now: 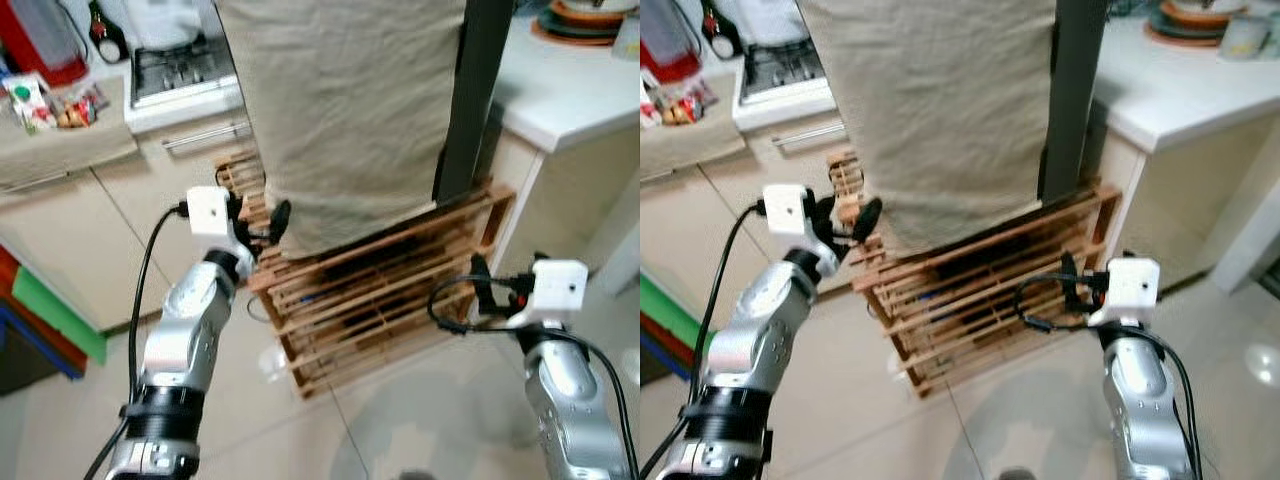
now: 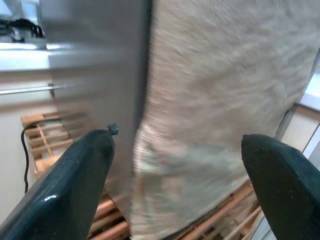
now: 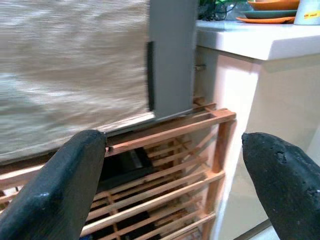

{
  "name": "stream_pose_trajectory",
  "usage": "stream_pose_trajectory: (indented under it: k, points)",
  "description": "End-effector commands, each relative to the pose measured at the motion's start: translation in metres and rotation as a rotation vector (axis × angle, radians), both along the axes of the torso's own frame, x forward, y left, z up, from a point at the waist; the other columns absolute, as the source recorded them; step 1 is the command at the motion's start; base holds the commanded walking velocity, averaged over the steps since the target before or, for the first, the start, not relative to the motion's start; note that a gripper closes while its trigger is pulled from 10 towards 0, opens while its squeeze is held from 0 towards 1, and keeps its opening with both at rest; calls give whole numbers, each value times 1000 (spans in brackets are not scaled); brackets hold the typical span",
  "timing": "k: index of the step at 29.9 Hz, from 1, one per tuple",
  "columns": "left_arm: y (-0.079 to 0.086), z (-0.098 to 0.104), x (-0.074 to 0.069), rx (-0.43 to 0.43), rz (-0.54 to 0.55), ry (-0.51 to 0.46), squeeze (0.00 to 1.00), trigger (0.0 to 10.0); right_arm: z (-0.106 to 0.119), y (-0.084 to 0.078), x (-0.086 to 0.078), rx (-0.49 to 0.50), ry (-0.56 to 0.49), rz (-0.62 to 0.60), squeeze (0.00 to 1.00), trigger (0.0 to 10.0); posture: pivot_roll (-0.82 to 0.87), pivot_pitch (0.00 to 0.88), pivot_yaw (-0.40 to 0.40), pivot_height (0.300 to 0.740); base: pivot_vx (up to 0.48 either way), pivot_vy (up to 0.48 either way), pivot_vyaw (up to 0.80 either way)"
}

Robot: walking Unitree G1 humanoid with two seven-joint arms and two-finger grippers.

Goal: Restocking fridge

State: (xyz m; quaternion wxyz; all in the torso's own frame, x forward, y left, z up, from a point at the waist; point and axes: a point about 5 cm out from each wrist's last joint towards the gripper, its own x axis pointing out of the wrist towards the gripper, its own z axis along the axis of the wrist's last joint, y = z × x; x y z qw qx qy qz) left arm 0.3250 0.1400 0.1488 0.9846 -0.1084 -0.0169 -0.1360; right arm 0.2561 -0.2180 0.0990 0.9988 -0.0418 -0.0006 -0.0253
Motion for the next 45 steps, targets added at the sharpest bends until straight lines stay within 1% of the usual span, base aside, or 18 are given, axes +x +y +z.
stream_pose_trajectory:
  k: [1, 5, 7, 8, 12, 15, 20, 24, 25, 27, 28, 30, 32, 34, 35, 37, 40, 45]
  points:
    - [10, -2, -1, -4, 33, 12, 0, 10000, 1, 8, 2, 15, -10, 22, 0, 10000, -193, 0, 115, 740, 0, 480, -756]
    - [9, -5, -5, -16, 28, -2, 0, 10000, 4, 2, -2, 10, -20, 2, 0, 10000, -193, 0, 107, 740, 0, 480, -755]
    - [5, -7, -11, -9, 11, 0, 0, 10000, 6, 1, -3, 11, -28, -10, 0, 10000, -187, 0, 100, 740, 0, 480, -756]
    - [5, -7, -11, -9, 11, 0, 0, 10000, 6, 1, -3, 11, -28, -10, 0, 10000, -187, 0, 100, 740, 0, 480, -756]
    - [-8, -8, -19, 11, -31, -6, 0, 10000, 8, 5, -2, 3, -30, 13, 0, 10000, -170, 0, 84, 740, 0, 480, -758]
    - [-12, -6, -19, 38, -38, -16, 0, 10000, 9, 6, 0, 3, -29, 21, 0, 10000, -162, 0, 79, 740, 0, 0, -763]
    - [-13, 0, -16, 27, -25, -32, 0, 10000, 13, 13, 10, 0, -40, 43, 0, 10000, -140, 0, 72, 740, 0, 0, -763]
    - [-15, -1, -16, 30, -18, -33, 0, 10000, 14, 14, 13, -1, -43, 51, 0, 10000, -134, 0, 62, 740, 0, 0, -759]
    - [-15, -3, -17, 22, -7, -27, 0, 10000, 17, 15, 15, -1, -58, 59, 0, 10000, -127, 0, 45, 740, 0, 0, 0]
    - [-8, -7, -19, -14, 57, -20, 0, 10000, 37, 26, 20, 8, -149, 92, 0, 10000, -124, 0, 26, 740, 0, 0, 0]
    - [-8, -7, -19, -14, 57, -20, 0, 10000, 37, 26, 20, 8, -149, 92, 0, 10000, -124, 0, 26, 740, 0, 0, 0]
    - [-7, -7, -19, -30, 85, -17, 0, 10000, 45, 30, 21, 16, -186, 107, 0, 10000, -116, 0, 17, 740, 0, 0, 0]
    - [-6, -3, -19, -40, 113, -30, 0, 10000, 53, 37, 26, 54, -212, 130, 0, 10000, -111, 0, 7, 740, 0, 0, 0]
    - [-6, -1, -18, -49, 115, -39, 0, 10000, 51, 39, 30, 60, -201, 134, 0, 10000, -112, 0, -10, 740, 0, 0, 0]
    - [-6, -1, -14, -67, 110, -42, 0, 10000, 49, 40, 35, 61, -185, 134, 0, 10000, -111, 0, -12, 740, 0, 0, 0]
    - [-6, -1, -14, -70, 108, -42, 0, 10000, 48, 40, 36, 60, -182, 134, 0, 10000, -110, 0, -13, 740, 0, 480, -775]
    - [-14, 7, -11, -39, 69, -60, 0, 10000, 50, 38, 38, 46, -172, 148, 0, 10000, -120, 0, -4, 740, 0, 480, -763]
    - [-17, 12, -9, -16, 48, -74, 0, 10000, 49, 34, 36, 36, -159, 141, 0, 10000, -134, 0, 5, 740, 0, 480, -761]
